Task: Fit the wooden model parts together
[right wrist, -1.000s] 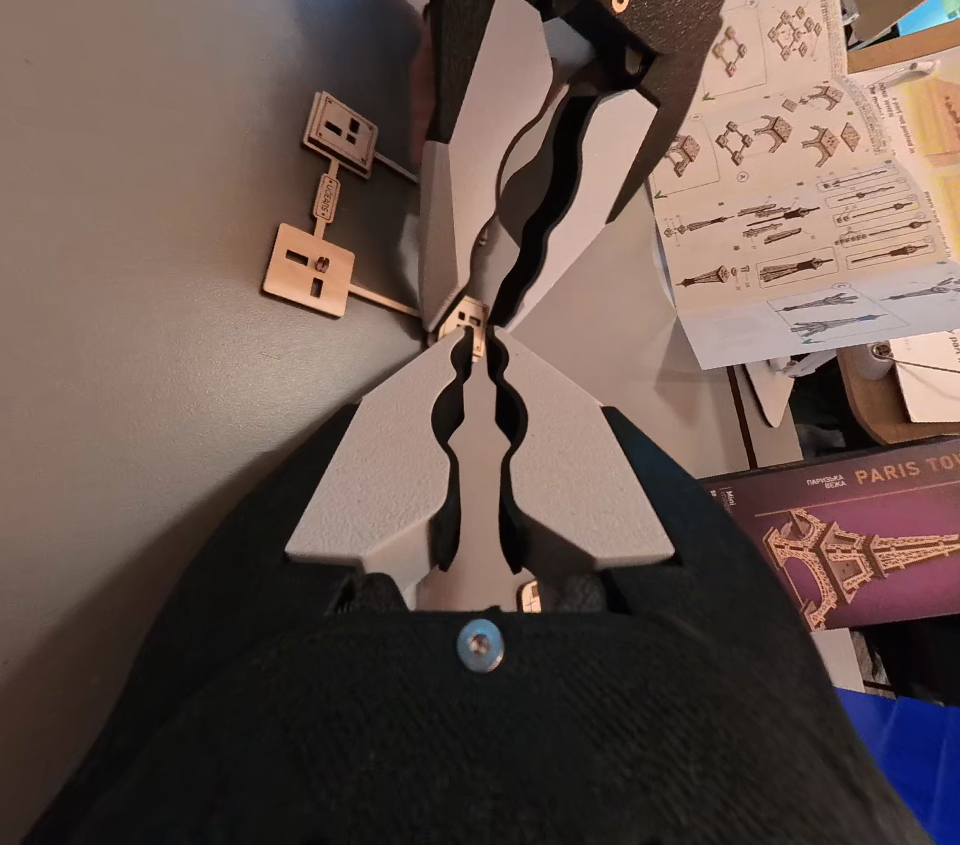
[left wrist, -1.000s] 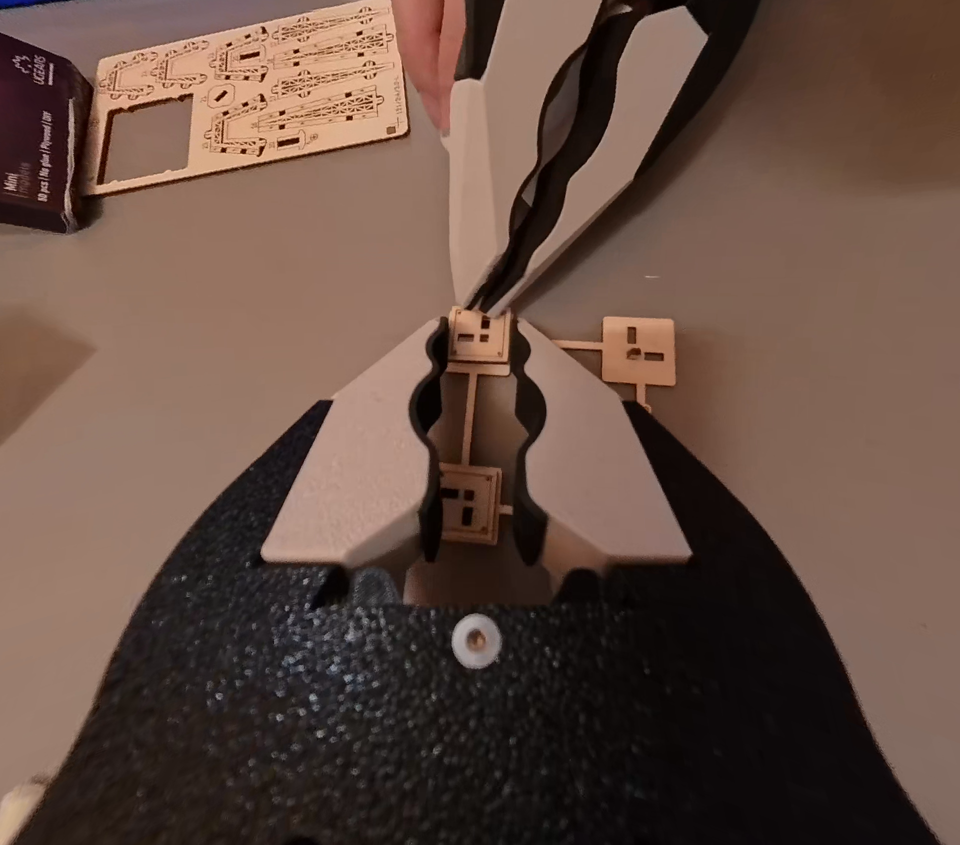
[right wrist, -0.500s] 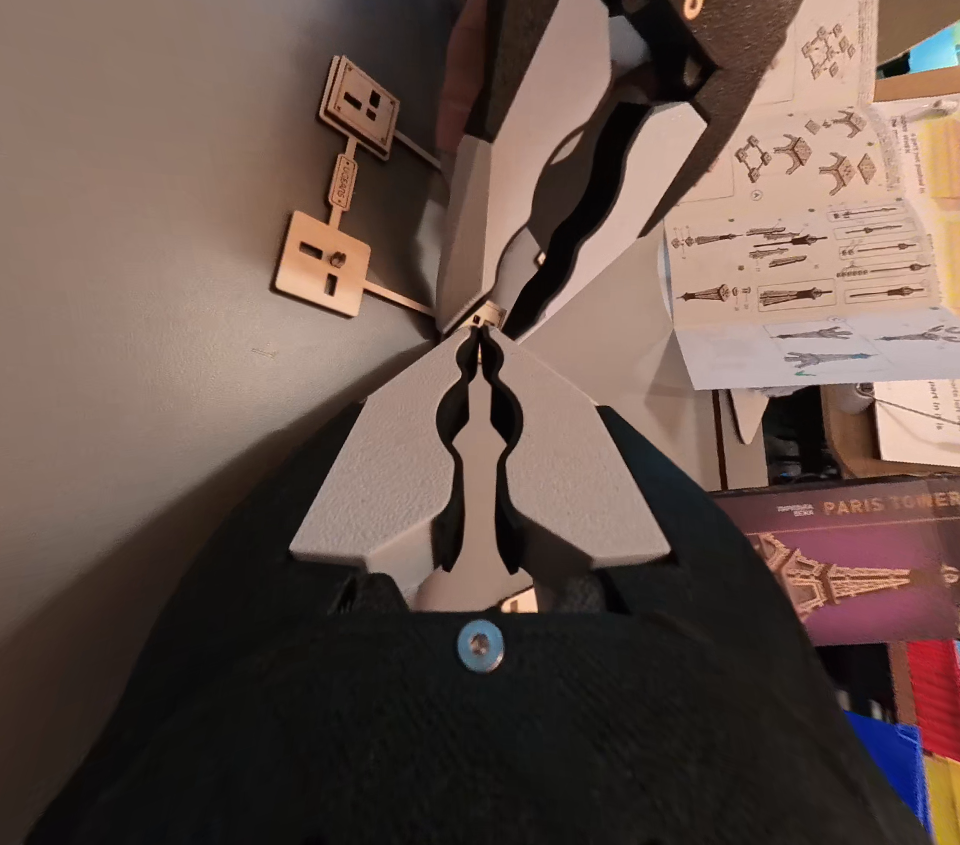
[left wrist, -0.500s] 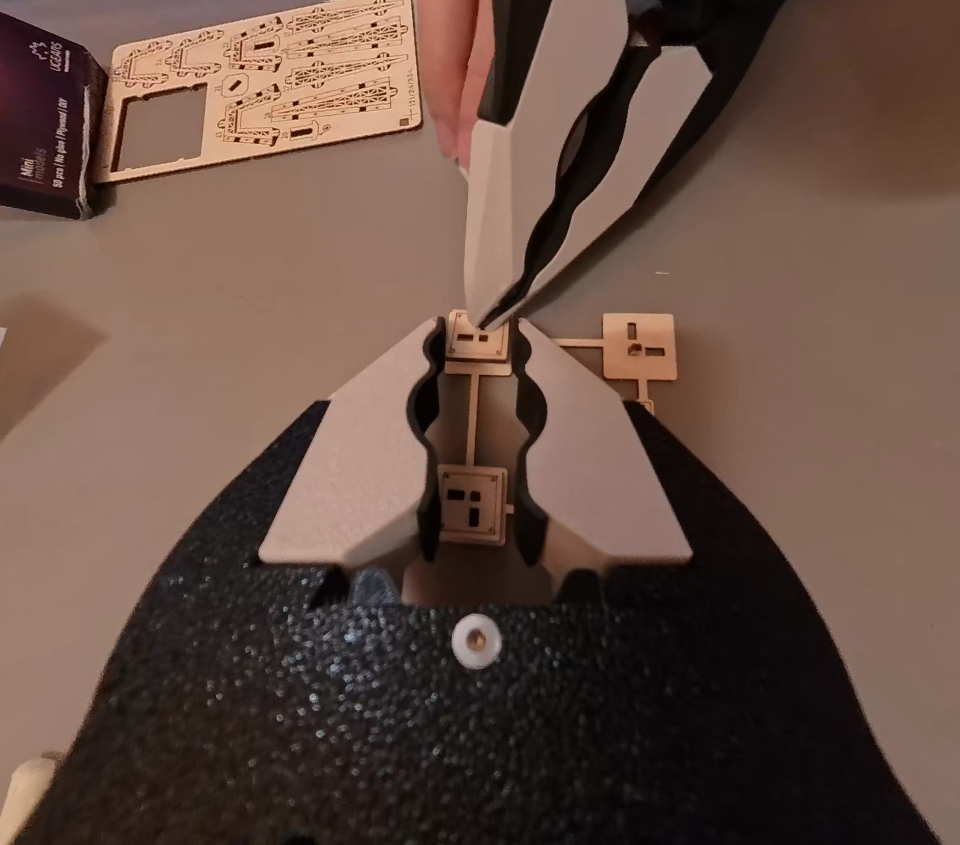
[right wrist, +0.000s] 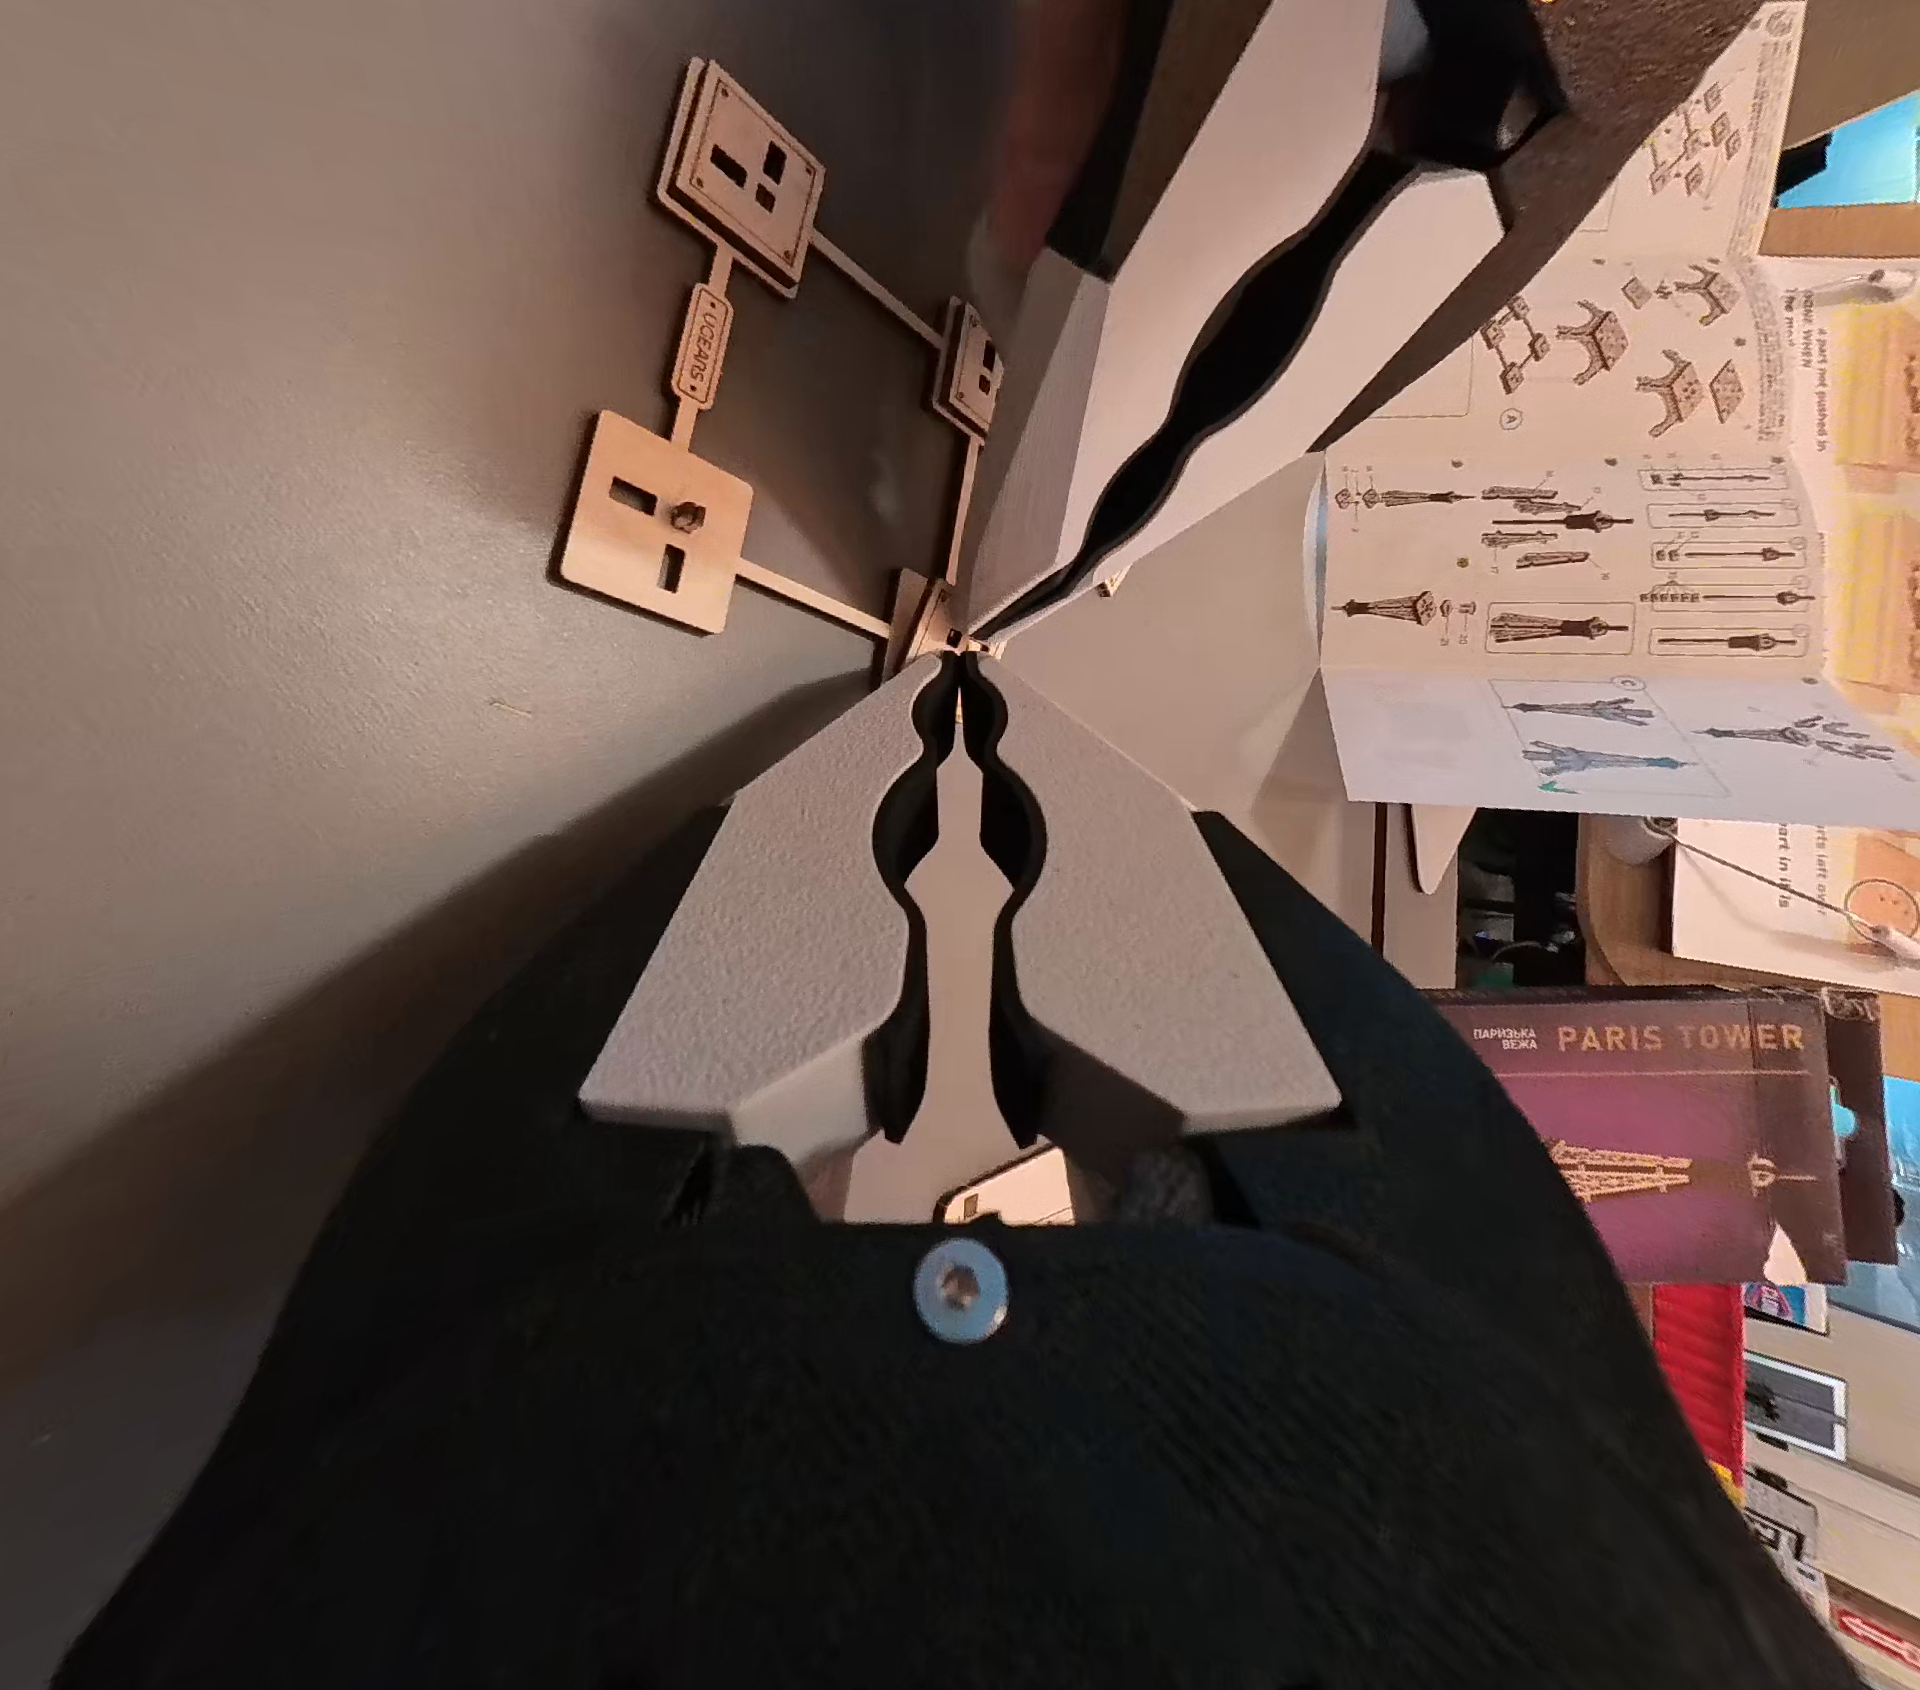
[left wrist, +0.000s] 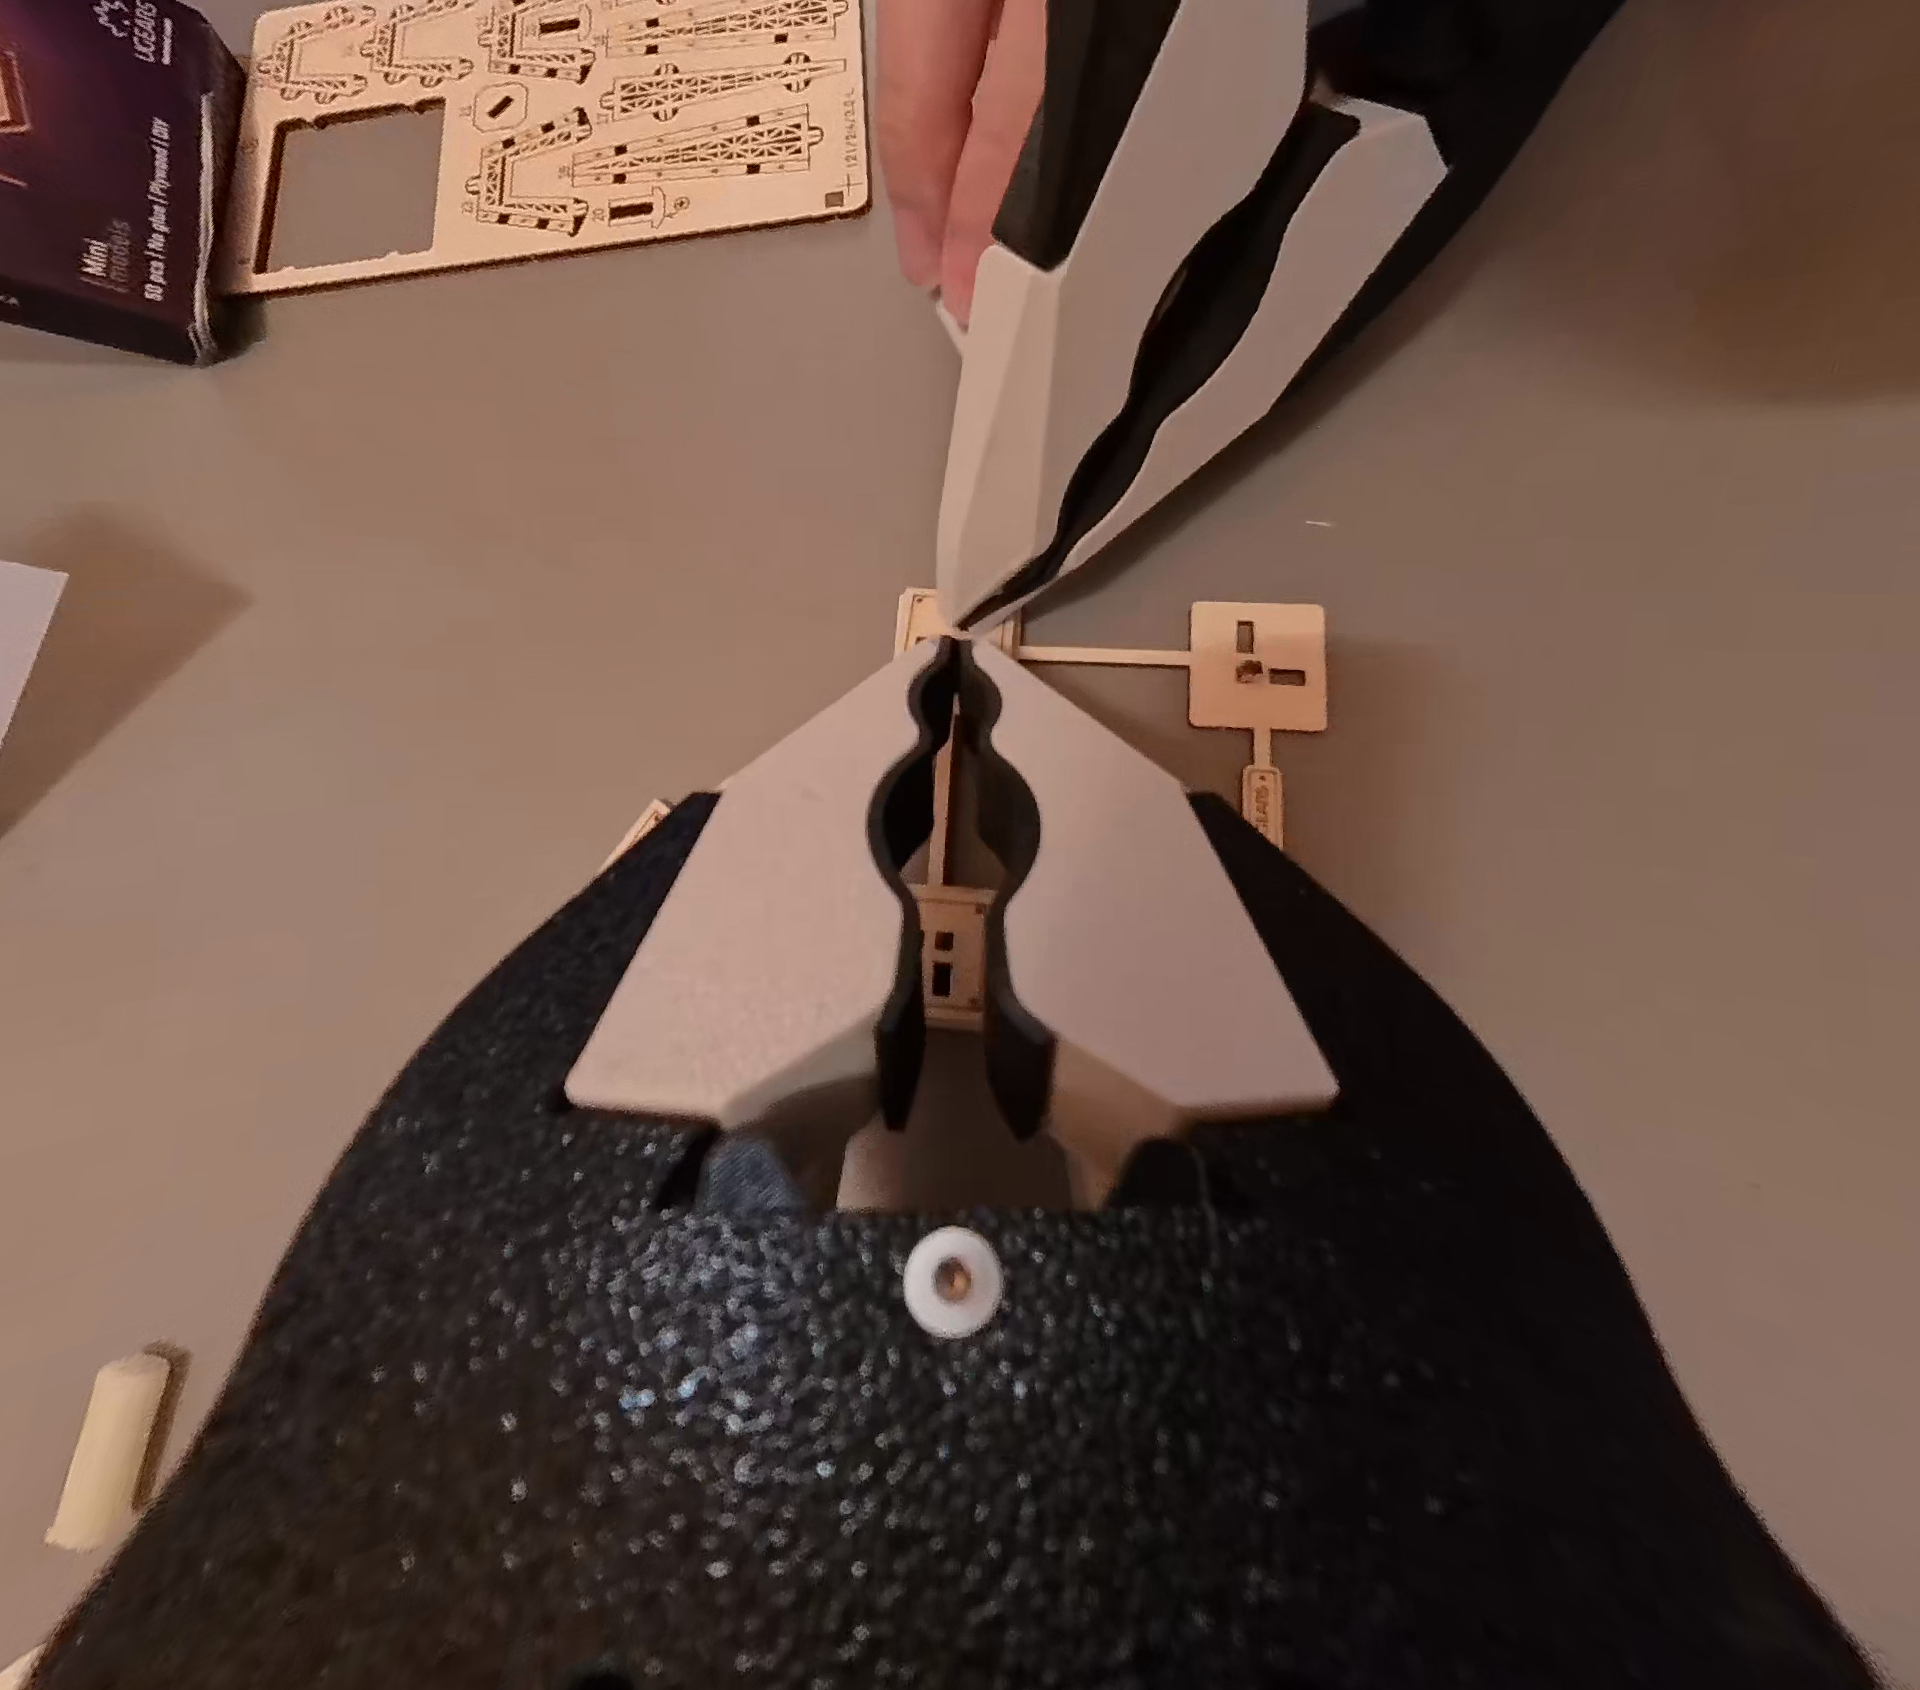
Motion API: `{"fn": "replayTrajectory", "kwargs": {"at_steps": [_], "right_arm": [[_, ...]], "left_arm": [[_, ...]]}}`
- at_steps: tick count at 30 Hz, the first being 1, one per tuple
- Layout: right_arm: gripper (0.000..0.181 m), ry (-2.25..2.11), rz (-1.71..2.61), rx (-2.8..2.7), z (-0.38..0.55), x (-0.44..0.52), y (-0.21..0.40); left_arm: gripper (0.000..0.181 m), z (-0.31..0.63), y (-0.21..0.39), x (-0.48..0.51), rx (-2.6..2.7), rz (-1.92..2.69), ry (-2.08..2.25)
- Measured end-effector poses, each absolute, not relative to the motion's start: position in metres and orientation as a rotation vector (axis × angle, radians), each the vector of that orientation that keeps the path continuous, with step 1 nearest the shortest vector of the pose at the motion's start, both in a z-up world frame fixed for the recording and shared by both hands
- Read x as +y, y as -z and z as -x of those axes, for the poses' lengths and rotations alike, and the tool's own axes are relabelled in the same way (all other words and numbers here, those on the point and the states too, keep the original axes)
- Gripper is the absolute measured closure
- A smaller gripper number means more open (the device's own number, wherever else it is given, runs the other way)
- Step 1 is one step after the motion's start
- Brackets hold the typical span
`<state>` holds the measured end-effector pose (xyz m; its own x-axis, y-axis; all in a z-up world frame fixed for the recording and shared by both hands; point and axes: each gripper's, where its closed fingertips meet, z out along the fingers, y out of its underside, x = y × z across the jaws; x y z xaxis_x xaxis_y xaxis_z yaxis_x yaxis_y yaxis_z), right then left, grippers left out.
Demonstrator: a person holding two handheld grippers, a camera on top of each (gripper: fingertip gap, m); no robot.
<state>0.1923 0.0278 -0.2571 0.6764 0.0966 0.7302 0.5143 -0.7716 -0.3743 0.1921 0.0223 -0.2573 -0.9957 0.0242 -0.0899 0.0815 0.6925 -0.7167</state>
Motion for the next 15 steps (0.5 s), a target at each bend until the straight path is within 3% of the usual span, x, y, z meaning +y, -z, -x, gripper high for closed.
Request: {"fn": "replayTrajectory", "kwargs": {"at_steps": [15], "right_arm": [[0.181, 0.891, 2.361, -0.517, -0.1921, 0.0283, 0.2554]], "left_arm": [[0.181, -0.1937, 0.2577, 0.0296, 2.79, -0.074, 1.182]]}}
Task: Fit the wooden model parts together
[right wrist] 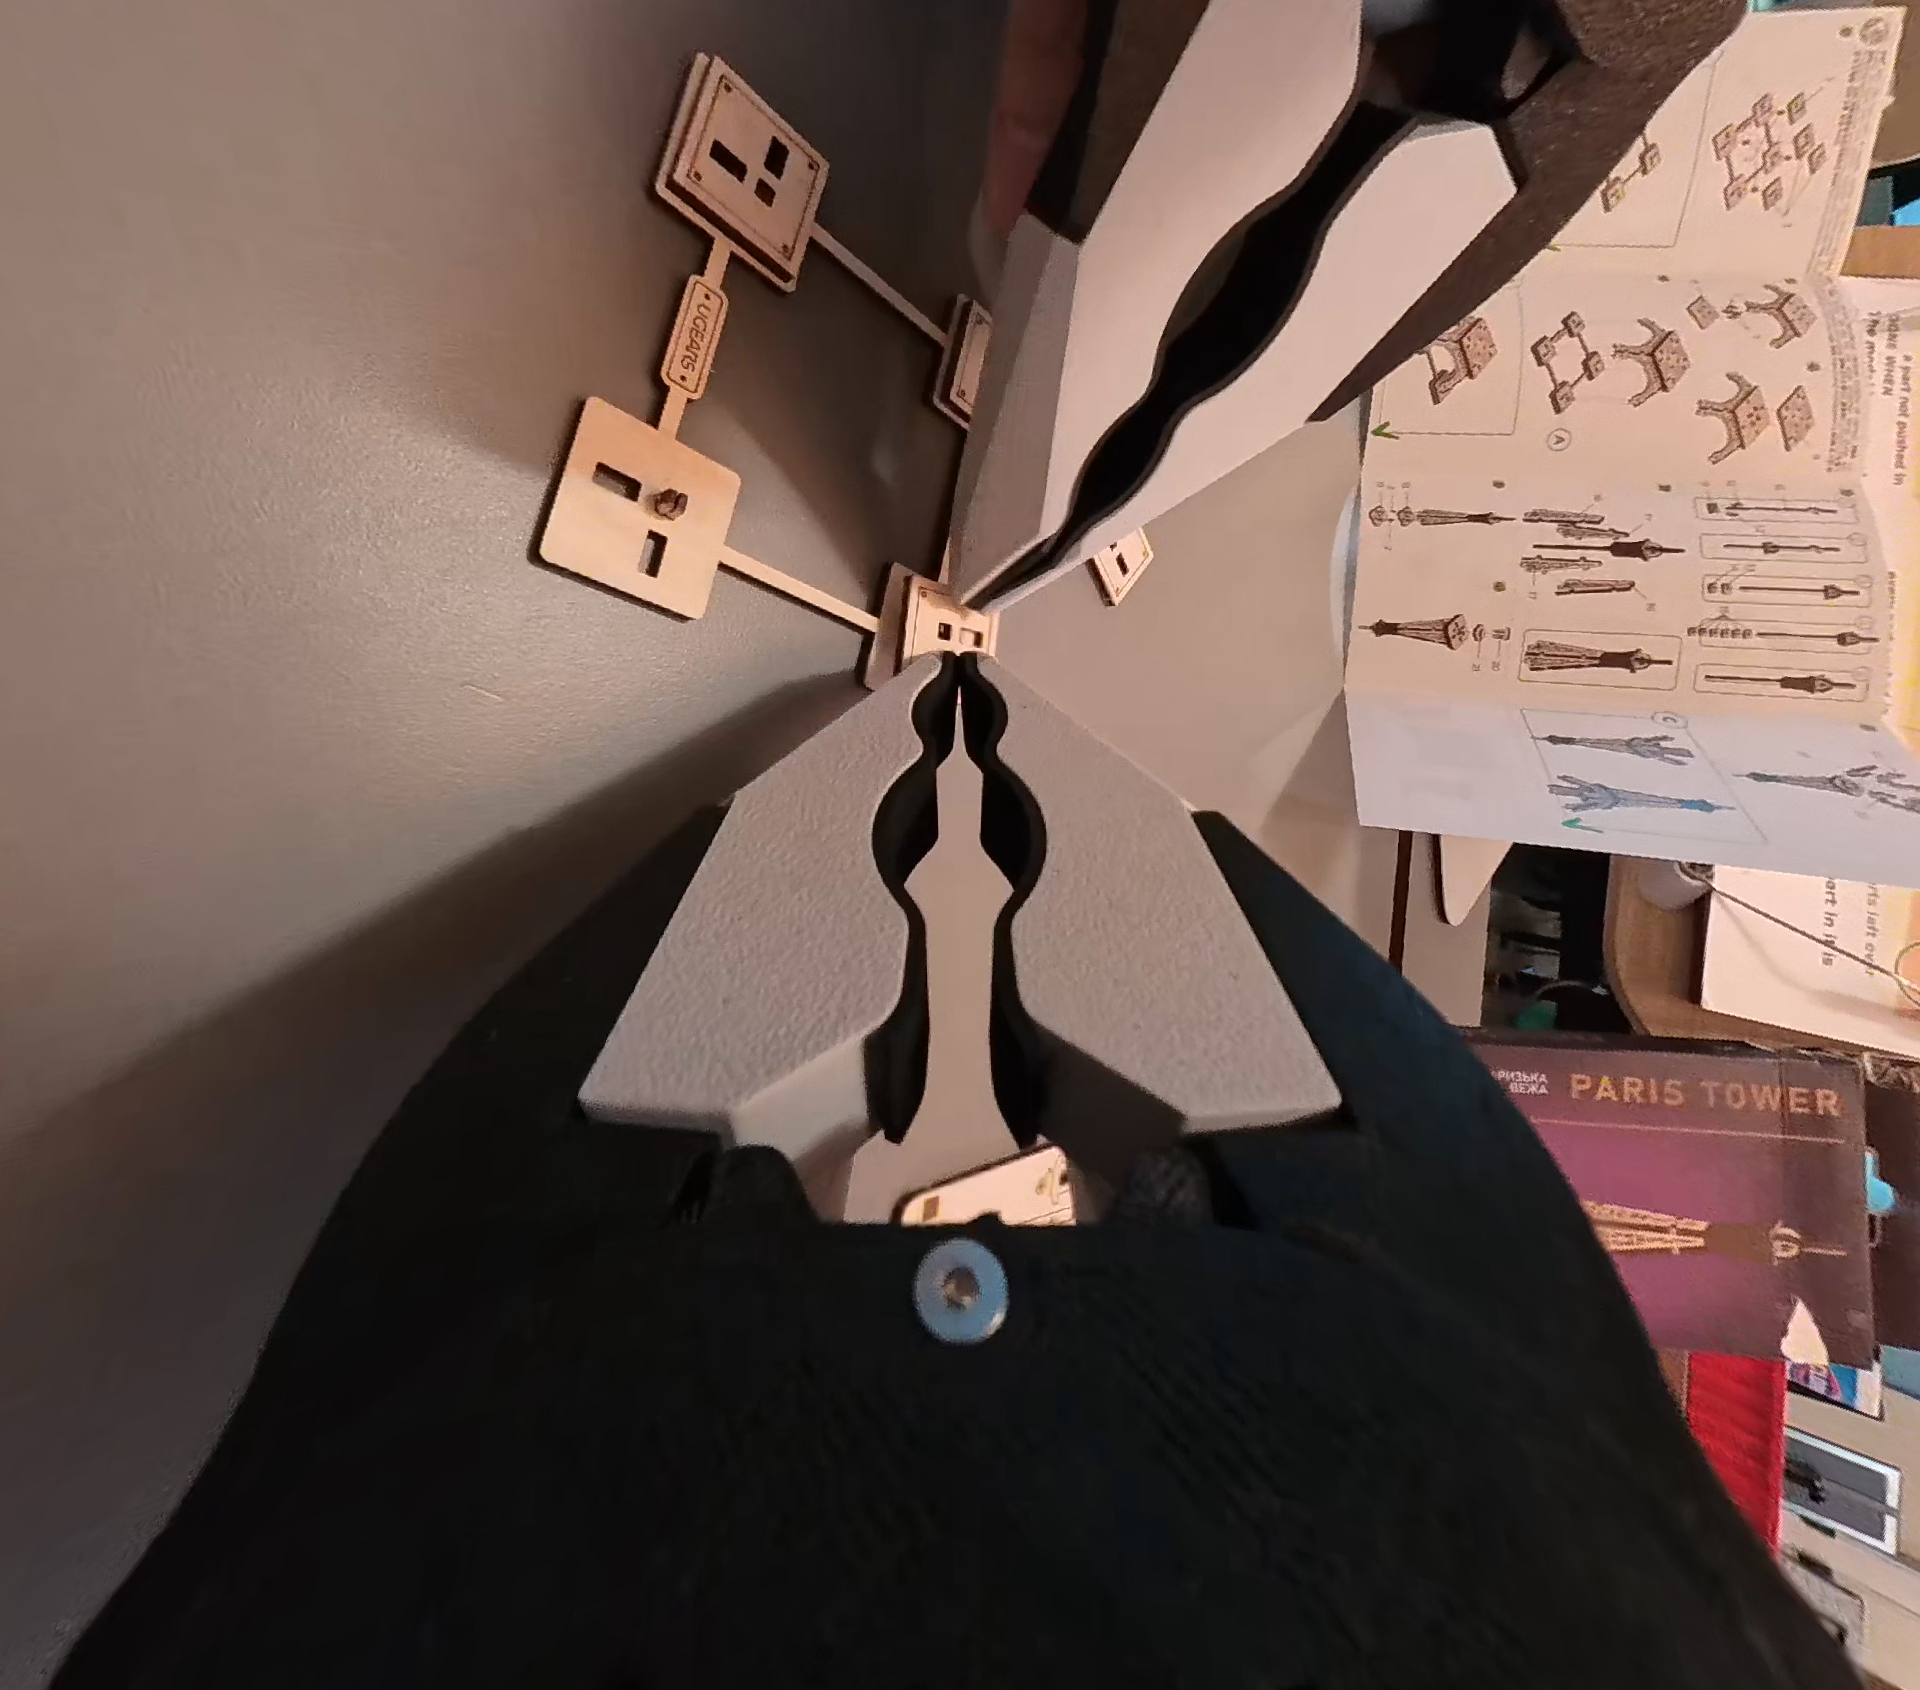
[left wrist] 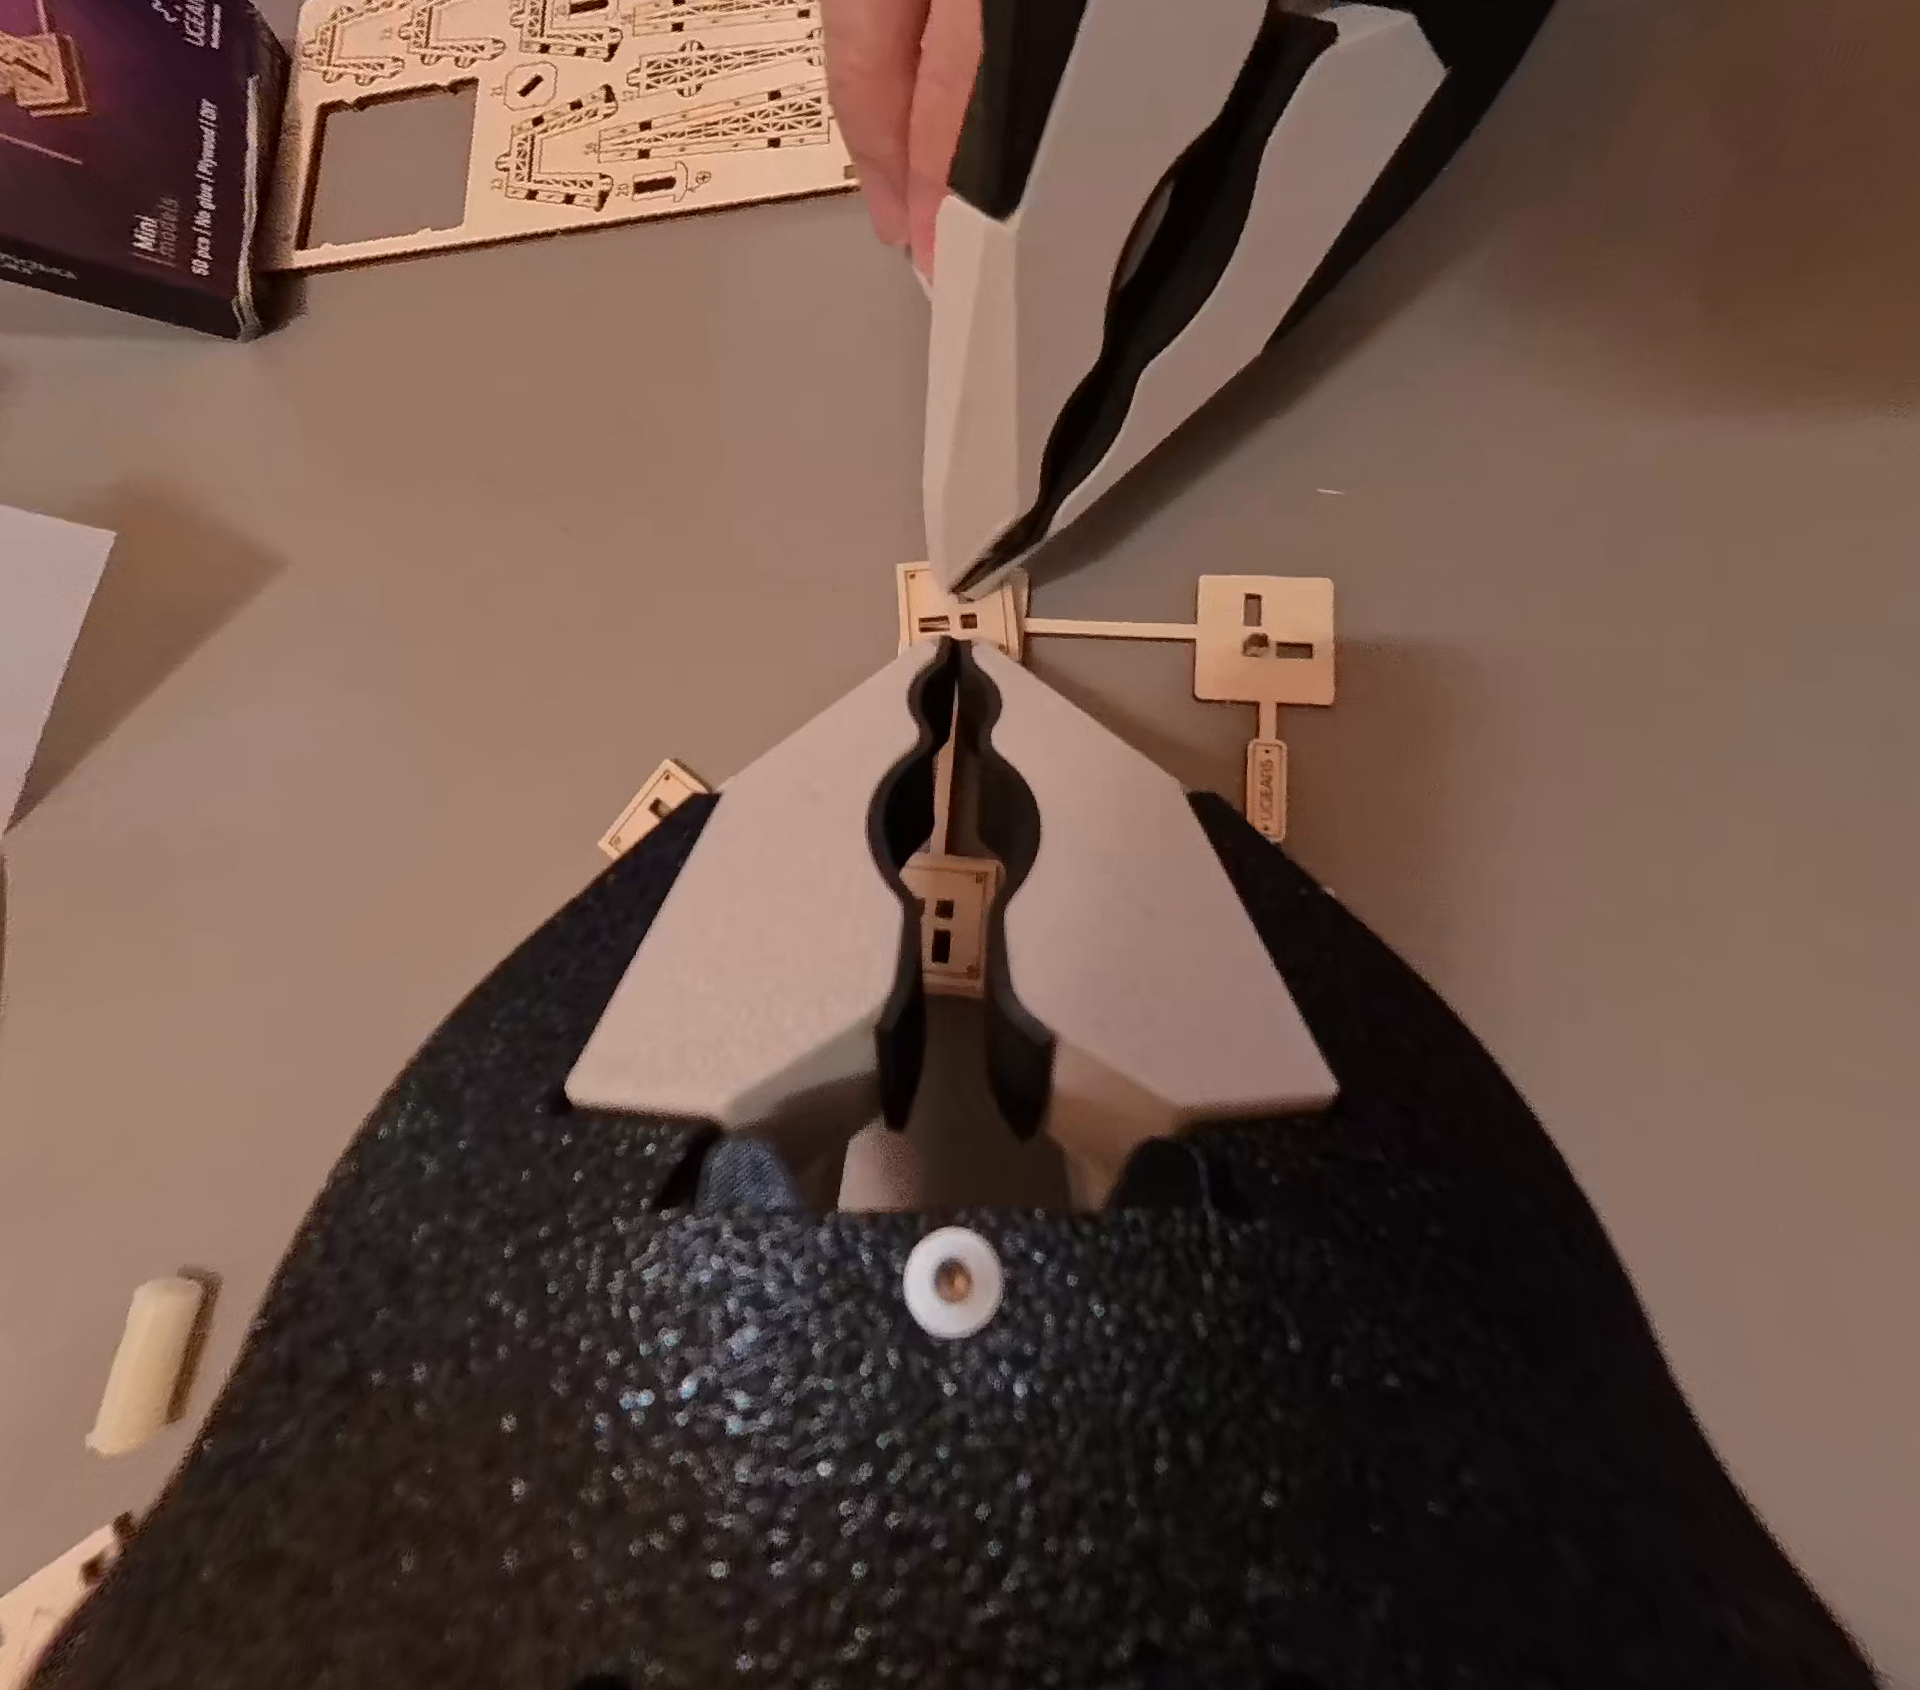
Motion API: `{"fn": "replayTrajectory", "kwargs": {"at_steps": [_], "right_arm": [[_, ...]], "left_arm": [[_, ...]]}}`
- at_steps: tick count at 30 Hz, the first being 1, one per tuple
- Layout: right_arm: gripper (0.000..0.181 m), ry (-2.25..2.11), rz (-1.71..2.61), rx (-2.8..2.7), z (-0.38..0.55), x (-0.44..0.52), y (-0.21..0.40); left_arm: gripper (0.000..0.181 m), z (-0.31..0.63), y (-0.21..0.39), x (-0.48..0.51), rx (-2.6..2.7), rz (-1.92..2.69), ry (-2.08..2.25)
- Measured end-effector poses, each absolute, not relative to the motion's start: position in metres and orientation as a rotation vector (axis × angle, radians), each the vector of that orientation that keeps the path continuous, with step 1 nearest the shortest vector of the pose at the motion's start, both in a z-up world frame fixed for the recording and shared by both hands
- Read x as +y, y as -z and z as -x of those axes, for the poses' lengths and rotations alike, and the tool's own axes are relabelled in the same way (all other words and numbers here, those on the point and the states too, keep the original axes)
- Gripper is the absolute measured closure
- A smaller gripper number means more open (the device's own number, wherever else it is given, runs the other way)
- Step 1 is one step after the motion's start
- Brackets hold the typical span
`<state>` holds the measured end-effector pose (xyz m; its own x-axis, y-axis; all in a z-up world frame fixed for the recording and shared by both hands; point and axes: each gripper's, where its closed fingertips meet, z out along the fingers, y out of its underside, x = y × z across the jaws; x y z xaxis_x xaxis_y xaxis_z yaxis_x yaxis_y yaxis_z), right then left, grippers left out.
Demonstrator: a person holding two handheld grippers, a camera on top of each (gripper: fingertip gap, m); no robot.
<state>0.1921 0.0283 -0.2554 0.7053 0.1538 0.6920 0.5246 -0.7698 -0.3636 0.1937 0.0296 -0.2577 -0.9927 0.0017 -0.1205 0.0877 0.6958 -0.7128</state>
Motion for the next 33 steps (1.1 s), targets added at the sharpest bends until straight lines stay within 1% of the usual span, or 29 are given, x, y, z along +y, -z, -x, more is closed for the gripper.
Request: {"fn": "replayTrajectory", "kwargs": {"at_steps": [6, 17, 33], "right_arm": [[0.181, 0.82, 2.402, -0.544, -0.1893, 0.0279, 0.2586], [0.181, 0.856, 2.391, -0.539, -0.1907, 0.0291, 0.2592], [0.181, 0.863, 2.388, -0.562, -0.1928, 0.0327, 0.2608]], "left_arm": [[0.181, -0.1952, 0.2564, 0.0289, 2.777, -0.093, 1.148], [0.181, -0.1963, 0.2567, 0.0295, 2.772, -0.149, 1.055], [0.181, -0.196, 0.258, 0.0337, 2.832, -0.084, 1.028]]}}
